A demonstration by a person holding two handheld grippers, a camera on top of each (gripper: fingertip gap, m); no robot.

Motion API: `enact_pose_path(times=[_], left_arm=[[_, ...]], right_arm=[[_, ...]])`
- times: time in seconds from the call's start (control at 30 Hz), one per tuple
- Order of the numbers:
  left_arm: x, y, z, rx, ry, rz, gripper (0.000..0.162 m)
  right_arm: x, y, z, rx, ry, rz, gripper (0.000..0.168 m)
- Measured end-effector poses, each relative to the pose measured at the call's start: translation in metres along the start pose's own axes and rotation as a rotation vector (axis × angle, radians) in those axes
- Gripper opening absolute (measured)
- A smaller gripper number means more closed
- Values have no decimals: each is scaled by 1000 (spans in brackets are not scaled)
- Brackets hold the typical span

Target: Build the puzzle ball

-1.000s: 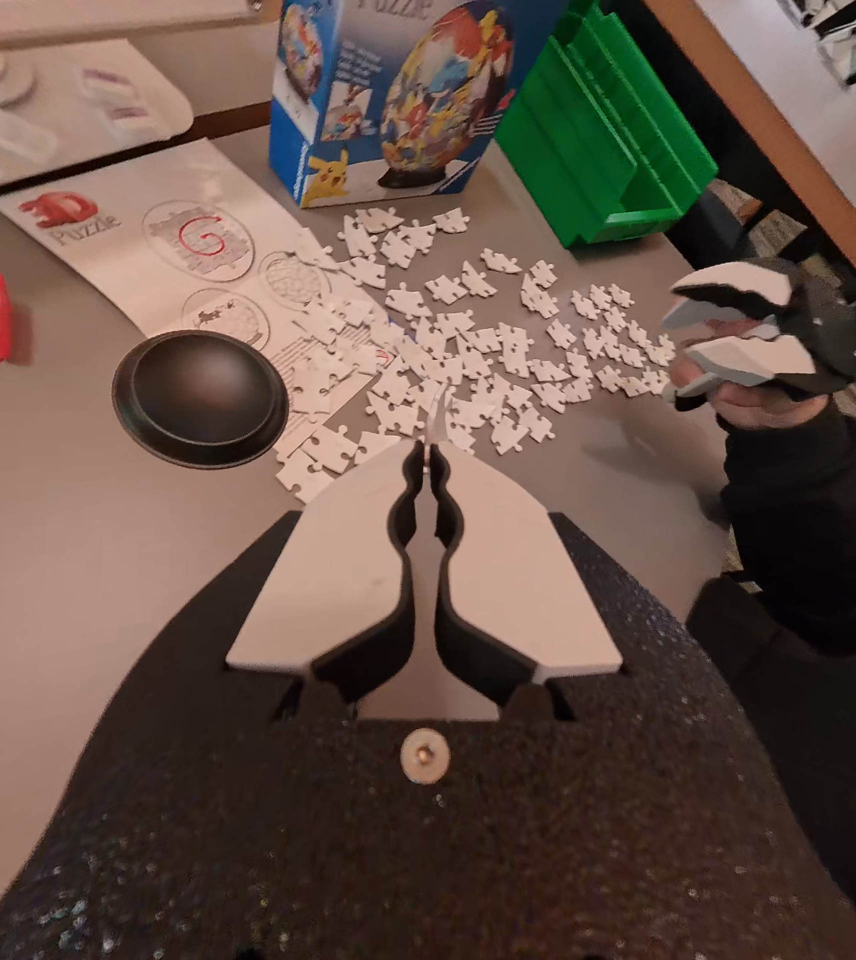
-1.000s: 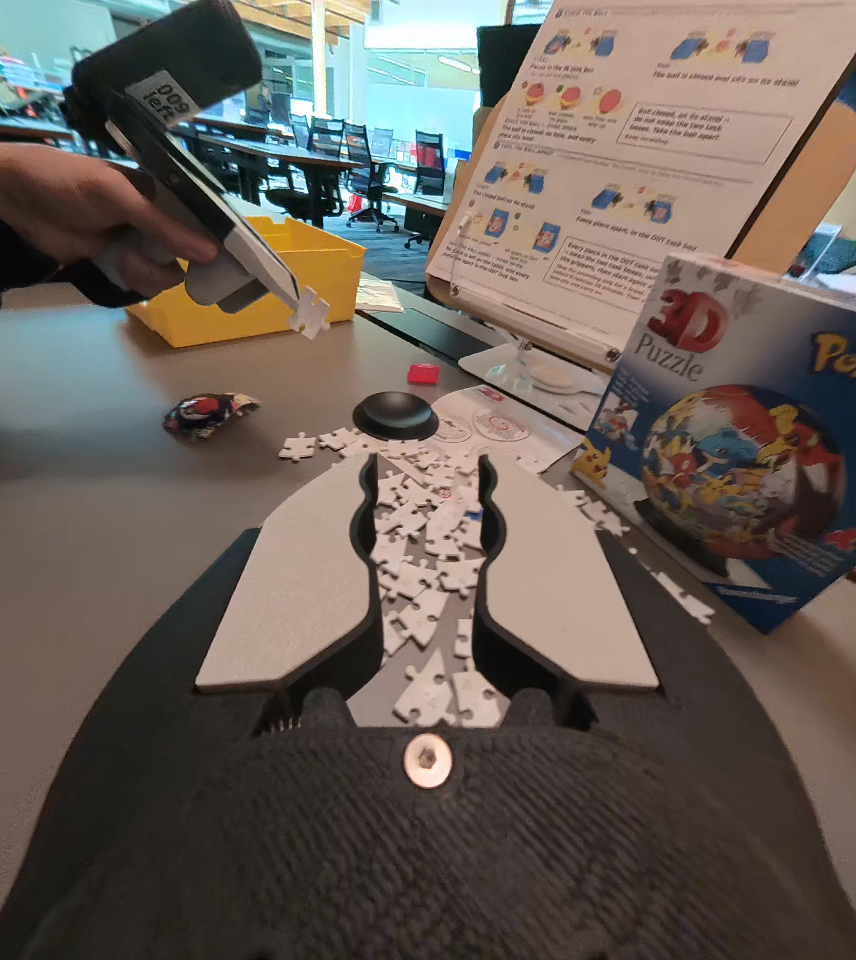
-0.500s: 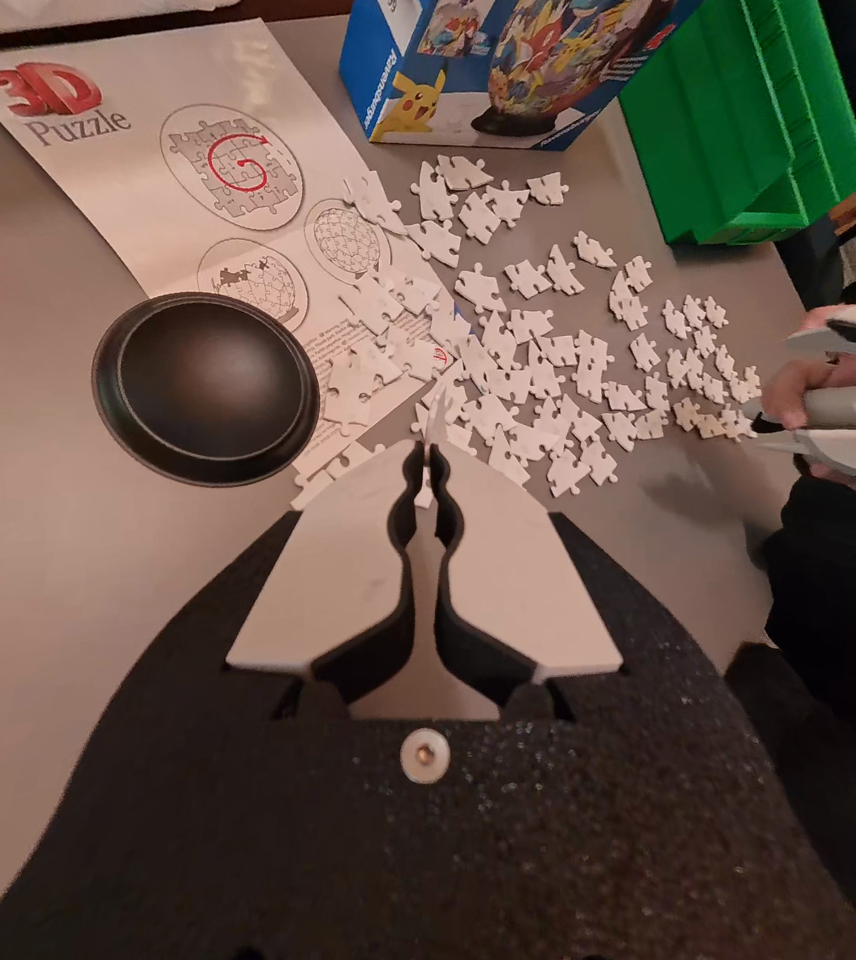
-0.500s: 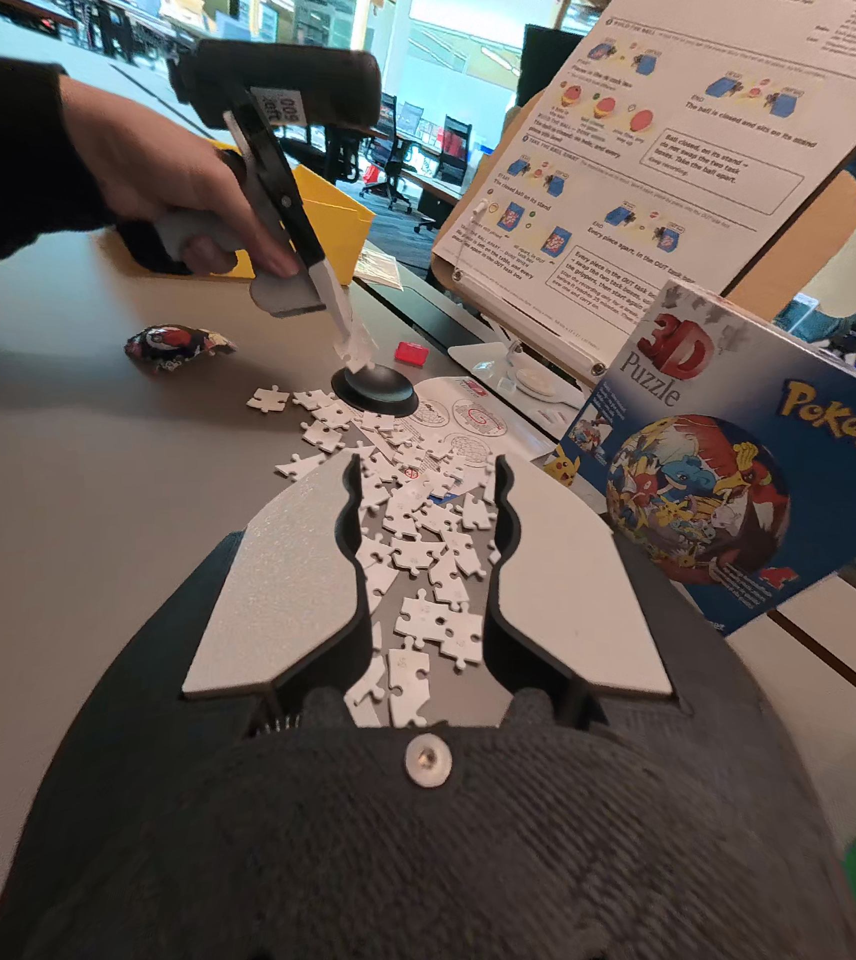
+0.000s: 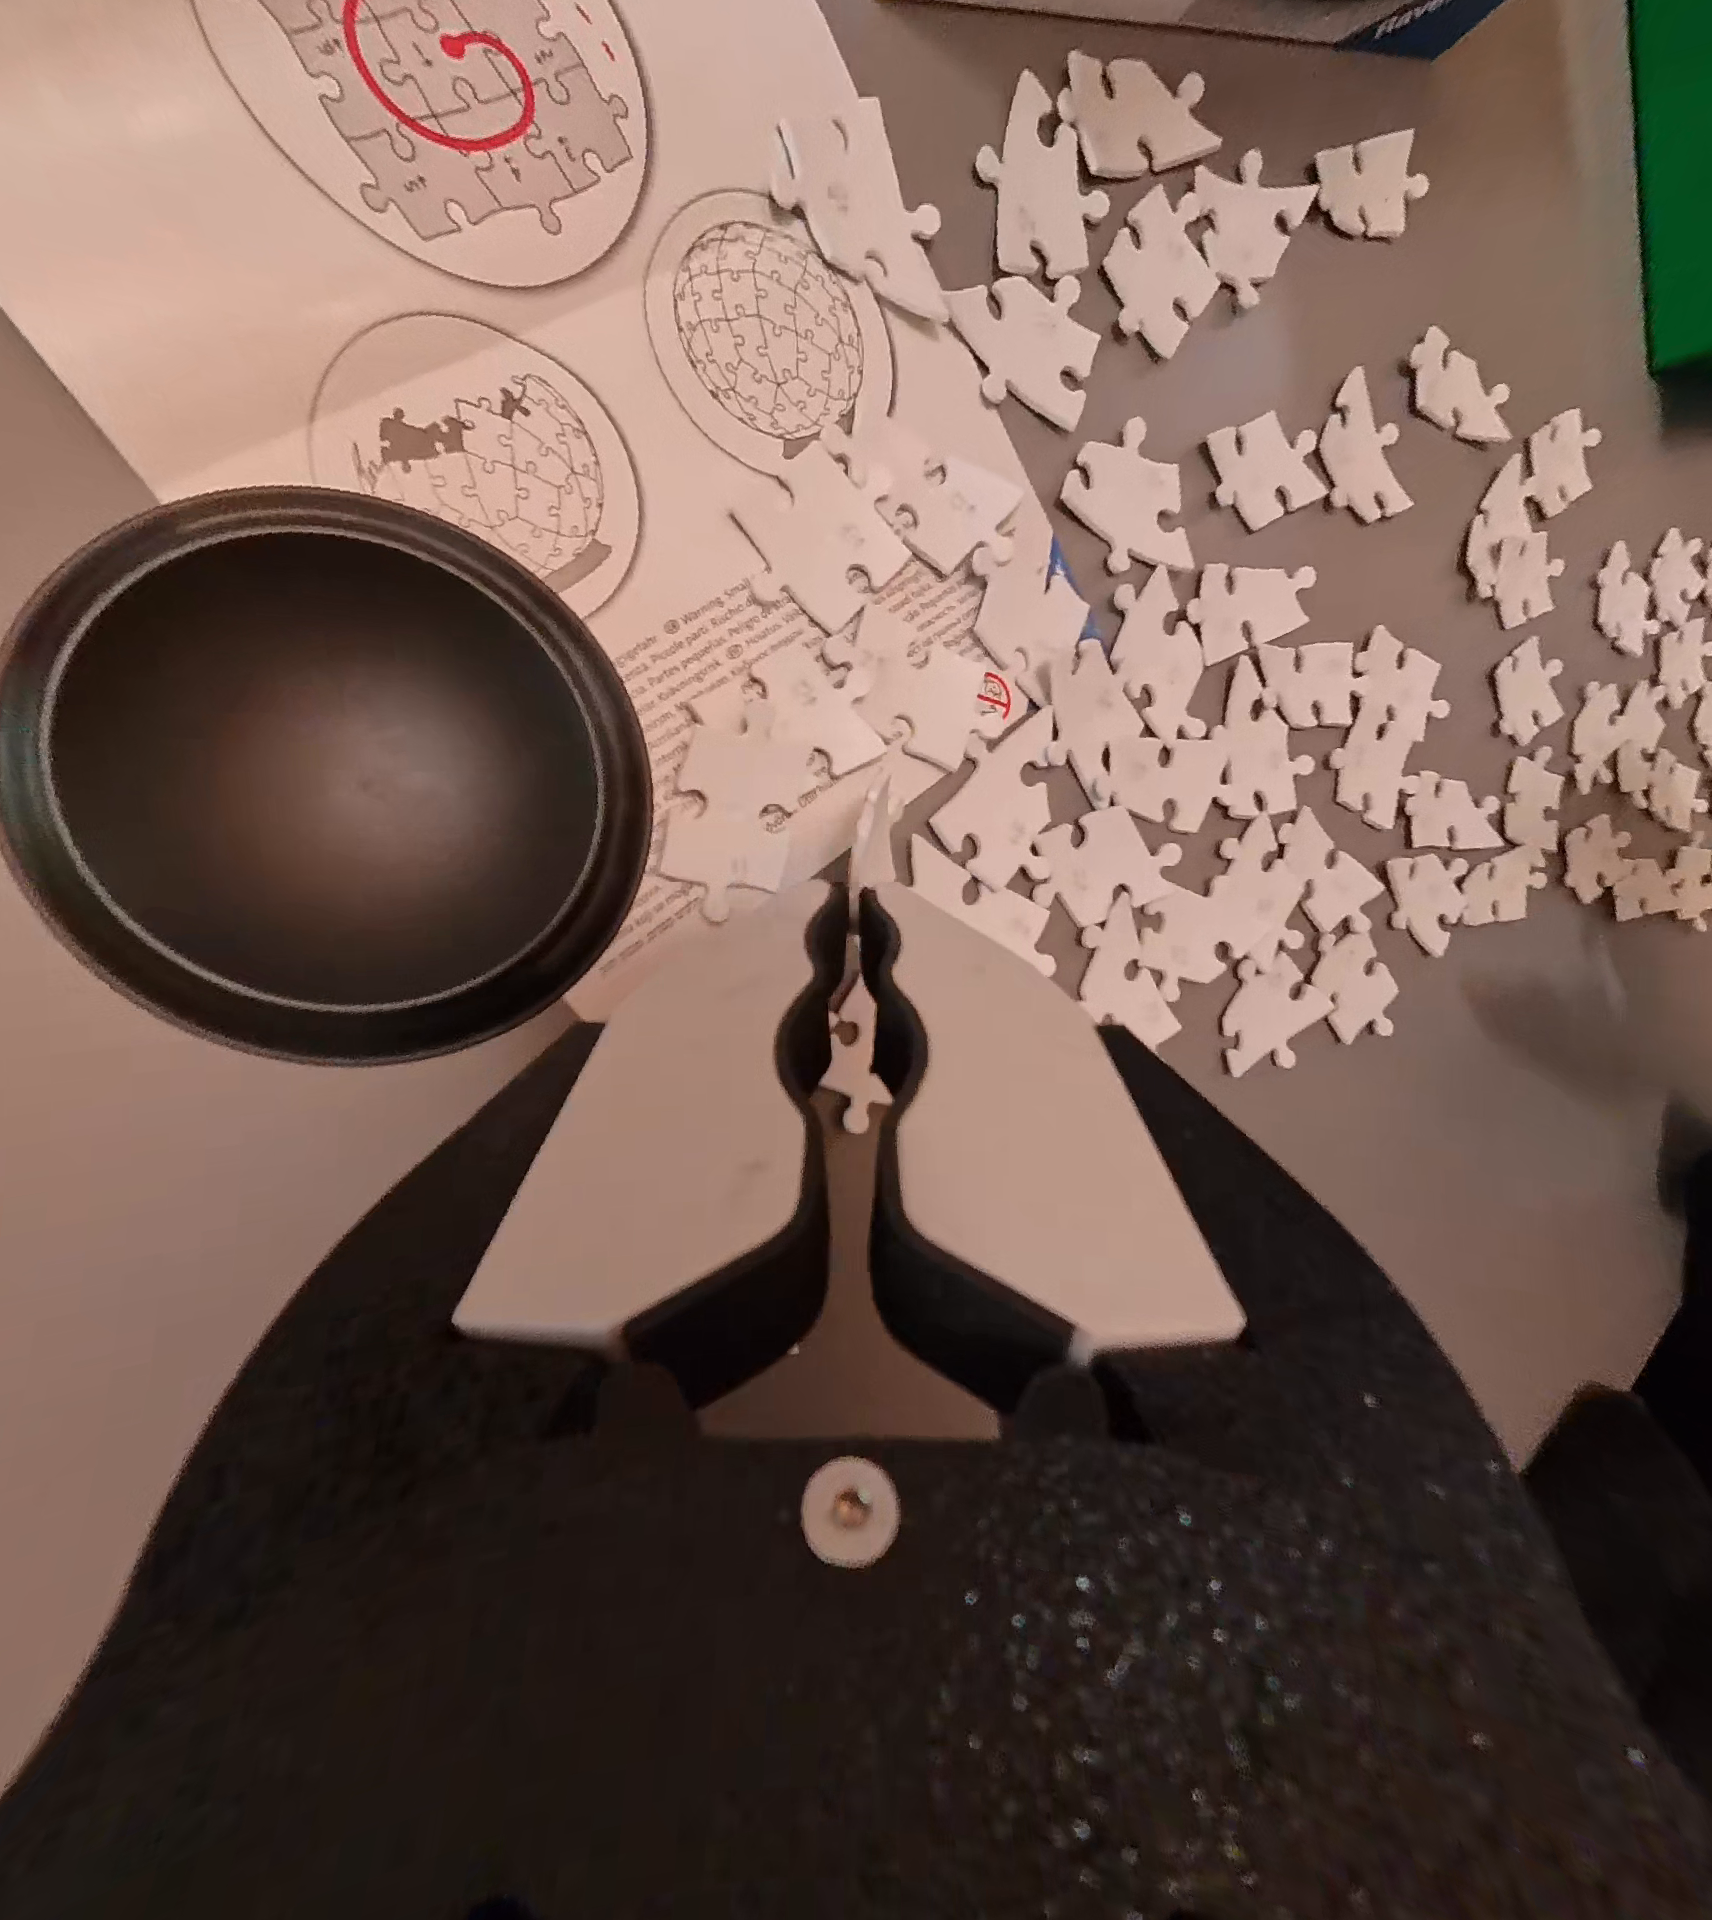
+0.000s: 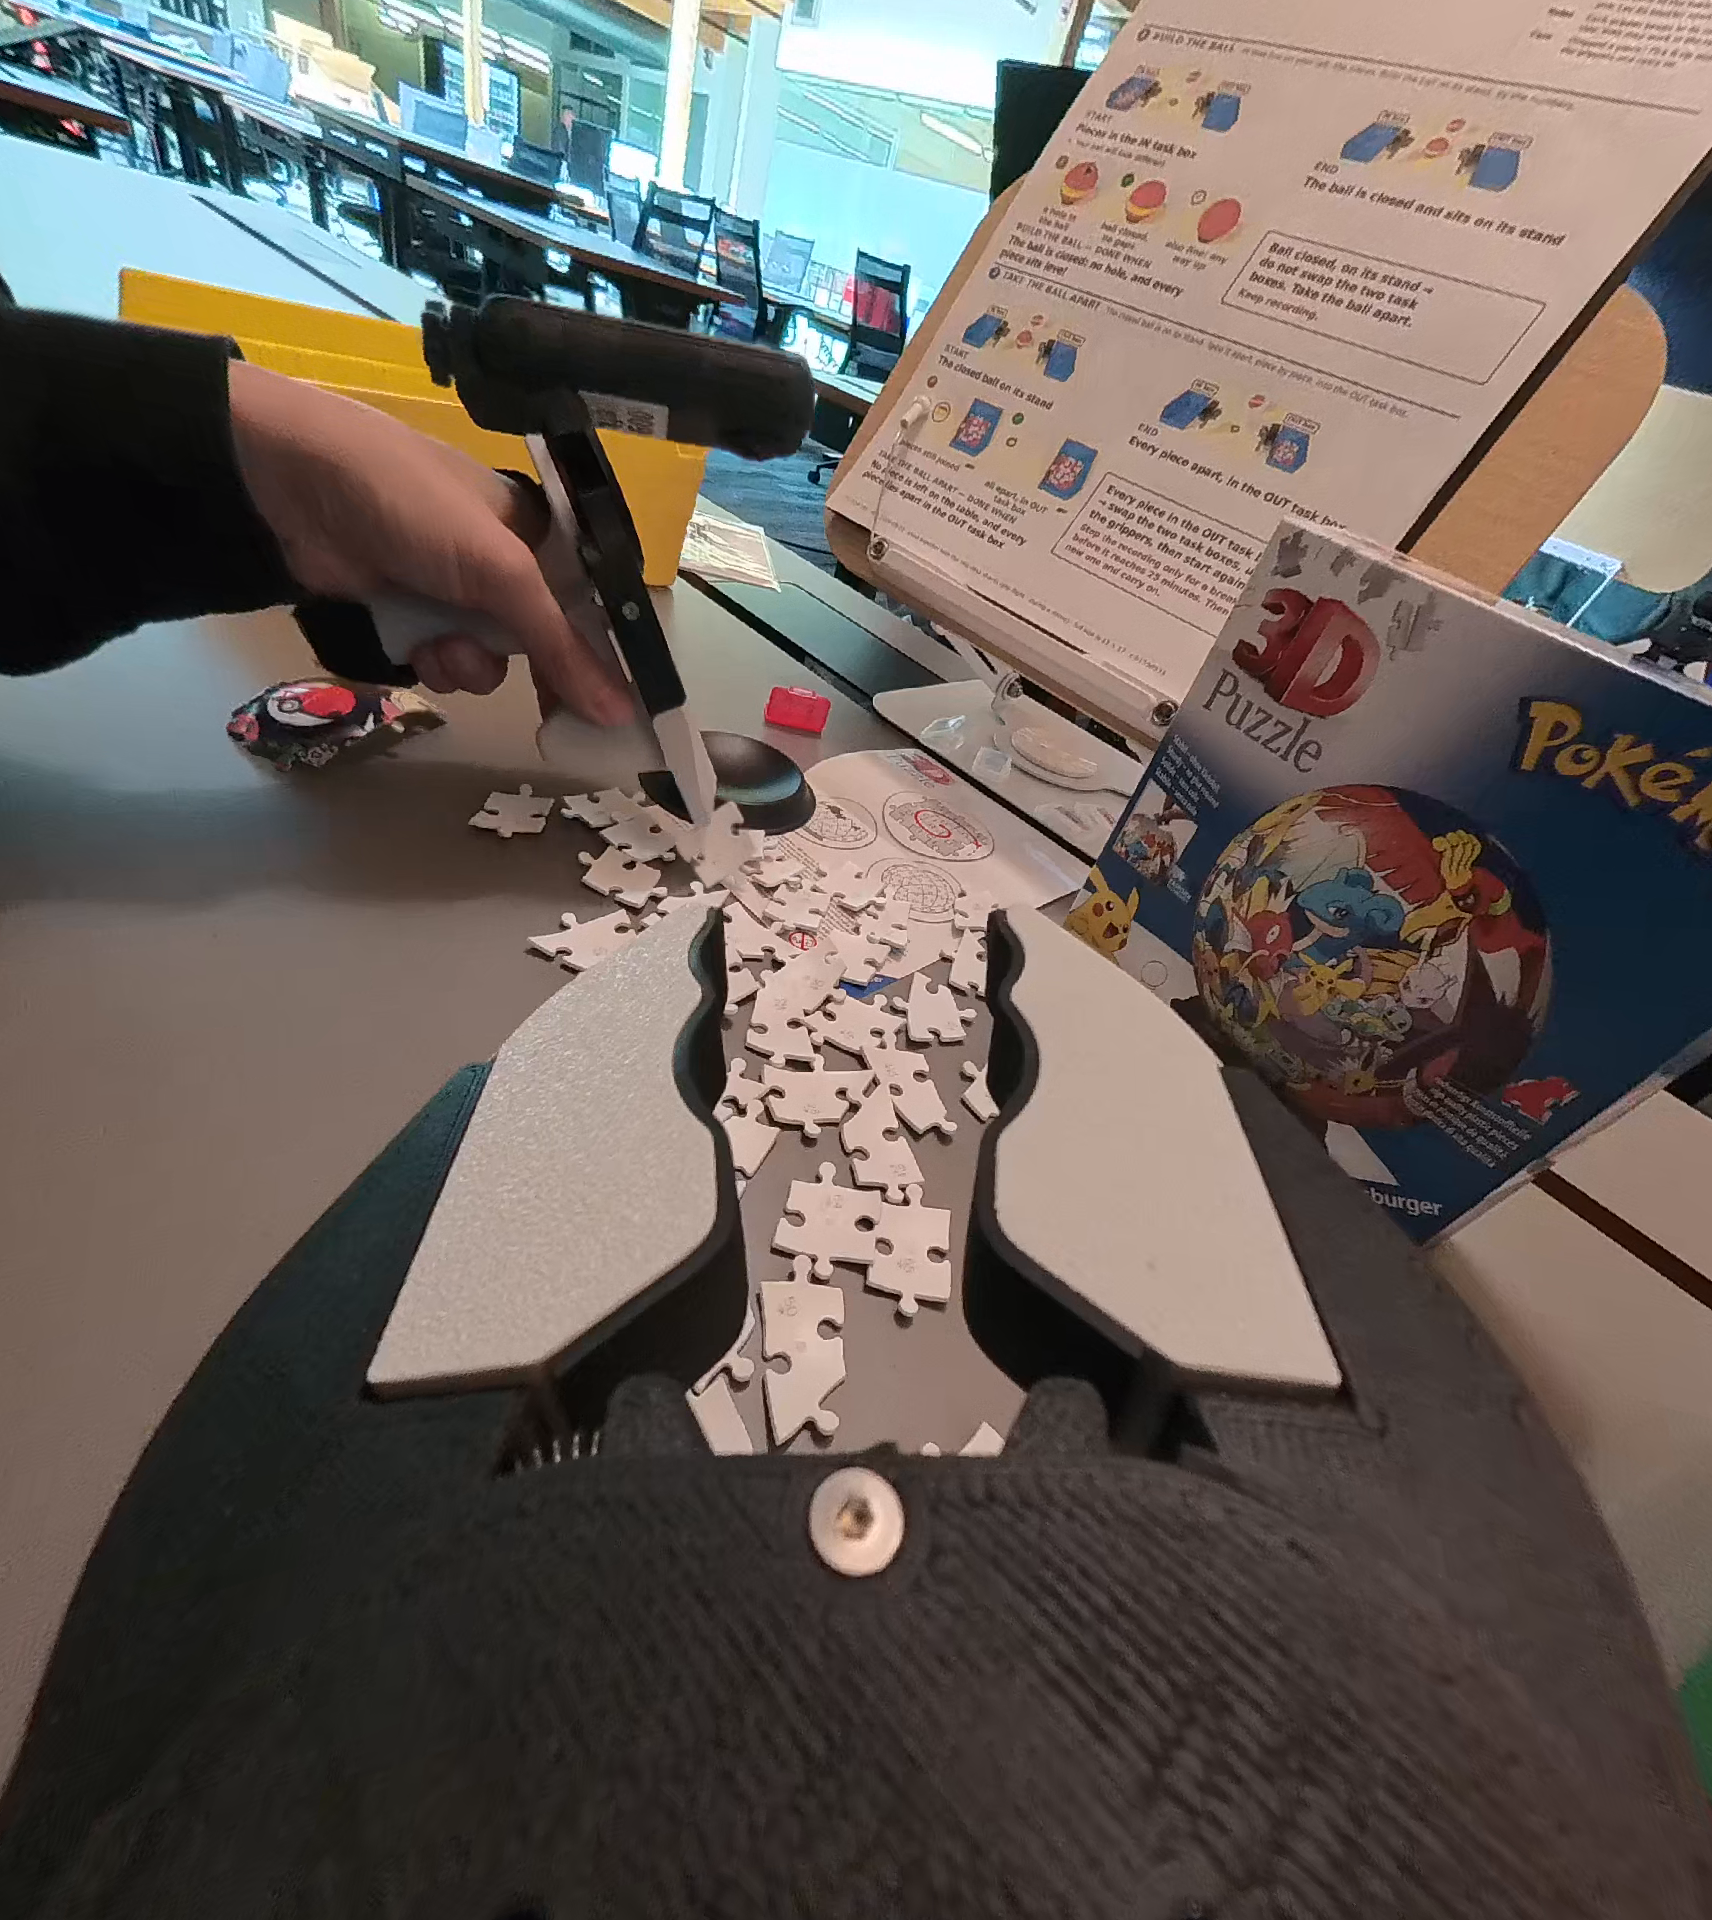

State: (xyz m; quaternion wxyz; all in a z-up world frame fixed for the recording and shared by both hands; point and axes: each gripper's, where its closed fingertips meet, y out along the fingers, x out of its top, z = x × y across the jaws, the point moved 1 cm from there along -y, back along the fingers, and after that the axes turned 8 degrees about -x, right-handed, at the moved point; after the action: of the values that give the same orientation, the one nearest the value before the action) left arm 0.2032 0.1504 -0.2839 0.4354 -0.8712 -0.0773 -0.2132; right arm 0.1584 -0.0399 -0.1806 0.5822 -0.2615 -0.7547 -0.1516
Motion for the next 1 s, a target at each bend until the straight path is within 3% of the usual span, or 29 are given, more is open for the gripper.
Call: enact_pose_path(times=[0.23, 0.33, 0.47, 0.6, 0.73, 0.87, 1.0], left_arm=[[-3, 8, 3, 38, 11, 11, 4], [-5, 6, 2, 46, 16, 15, 24], [5, -18, -2, 52, 34, -59, 34], [24, -97, -7, 131, 115, -271, 34], [27, -214, 25, 386, 148, -436, 34], [4, -302, 81, 511, 74, -438, 39], [-17, -336, 150, 576, 96, -326, 44]], right_arm=[[1, 0, 0, -6, -21, 4, 48], [3, -1, -1, -11, -19, 0, 48], [6, -2, -1, -15, -29, -4, 47], [6, 0, 5, -6, -41, -3, 47], [1, 7, 18, 38, -61, 17, 48], [-3, 14, 29, 66, -67, 26, 48], [-2, 24, 36, 58, -7, 32, 48]])
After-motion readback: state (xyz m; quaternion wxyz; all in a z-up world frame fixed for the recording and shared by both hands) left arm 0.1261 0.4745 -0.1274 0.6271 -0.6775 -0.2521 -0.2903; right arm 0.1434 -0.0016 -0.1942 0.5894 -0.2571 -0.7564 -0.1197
